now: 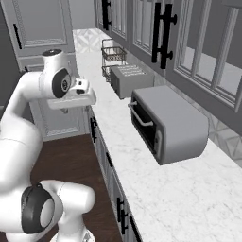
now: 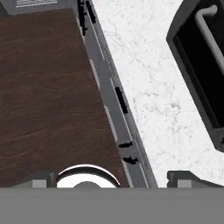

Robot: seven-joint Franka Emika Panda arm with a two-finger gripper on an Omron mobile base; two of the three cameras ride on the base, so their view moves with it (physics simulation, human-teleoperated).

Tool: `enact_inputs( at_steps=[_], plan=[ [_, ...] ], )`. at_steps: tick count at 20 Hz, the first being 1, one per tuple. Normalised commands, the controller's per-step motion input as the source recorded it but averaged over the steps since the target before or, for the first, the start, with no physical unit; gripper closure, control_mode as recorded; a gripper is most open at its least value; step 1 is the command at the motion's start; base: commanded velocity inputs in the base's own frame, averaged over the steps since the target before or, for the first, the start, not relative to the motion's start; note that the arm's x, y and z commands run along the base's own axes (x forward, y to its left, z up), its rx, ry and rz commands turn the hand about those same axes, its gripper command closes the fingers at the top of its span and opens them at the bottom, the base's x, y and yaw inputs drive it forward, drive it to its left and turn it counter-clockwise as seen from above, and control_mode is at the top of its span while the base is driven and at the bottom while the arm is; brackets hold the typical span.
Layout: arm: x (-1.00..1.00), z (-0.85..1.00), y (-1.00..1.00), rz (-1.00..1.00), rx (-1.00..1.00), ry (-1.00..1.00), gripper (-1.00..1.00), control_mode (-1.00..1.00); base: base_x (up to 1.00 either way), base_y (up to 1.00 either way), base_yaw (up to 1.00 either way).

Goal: Take a straw from the drawer in front and place it inside the glass cup on the dining counter.

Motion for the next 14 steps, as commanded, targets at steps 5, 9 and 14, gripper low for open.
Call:
enact_inputs(
  at_steps=[5,9,14],
  plan=[
    [0.00,-0.06,1.00,0.00,-0.45,-0.03,-1.00,-1.00,0.00,0.00,0.00],
    [0.00,-0.22,1.00,-0.01,-0.50,-0.01,-1.00,-1.00,0.00,0.00,0.00],
    [0.00,-0.38,0.91,-0.04,-0.55,0.00,-1.00,-1.00,0.00,0.00,0.00]
  ],
)
